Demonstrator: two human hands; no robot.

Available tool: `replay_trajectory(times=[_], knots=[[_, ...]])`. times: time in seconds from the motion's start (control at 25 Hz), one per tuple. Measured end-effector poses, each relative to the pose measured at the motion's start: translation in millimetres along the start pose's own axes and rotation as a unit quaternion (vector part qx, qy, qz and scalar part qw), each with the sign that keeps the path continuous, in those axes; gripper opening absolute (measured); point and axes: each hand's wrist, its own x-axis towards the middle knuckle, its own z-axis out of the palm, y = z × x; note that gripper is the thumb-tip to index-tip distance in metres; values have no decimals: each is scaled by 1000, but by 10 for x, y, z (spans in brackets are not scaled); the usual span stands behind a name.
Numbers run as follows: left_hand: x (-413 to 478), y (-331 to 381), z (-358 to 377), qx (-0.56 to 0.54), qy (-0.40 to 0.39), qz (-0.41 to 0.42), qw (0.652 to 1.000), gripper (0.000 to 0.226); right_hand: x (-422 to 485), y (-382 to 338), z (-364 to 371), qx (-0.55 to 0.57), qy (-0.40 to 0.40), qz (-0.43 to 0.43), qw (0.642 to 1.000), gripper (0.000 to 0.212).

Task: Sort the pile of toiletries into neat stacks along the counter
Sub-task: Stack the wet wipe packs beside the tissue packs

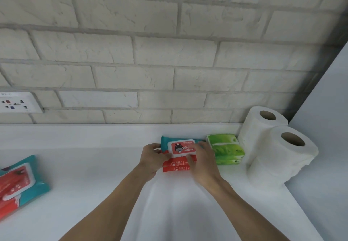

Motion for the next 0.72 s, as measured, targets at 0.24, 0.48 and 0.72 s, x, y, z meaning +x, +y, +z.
replay_trajectory(times=[0.24,0.48,0.72], knots=[[41,-123,89,32,28,16,999,49,-121,7,-62,-121,4,-19,992,33],[-7,-152,123,107,61,54,991,48,-264,-10,126,-151,50,-63,985,40],[-39,-205,103,138,55,78,986,47,-319,43,241,-176,32,-69,981,43]])
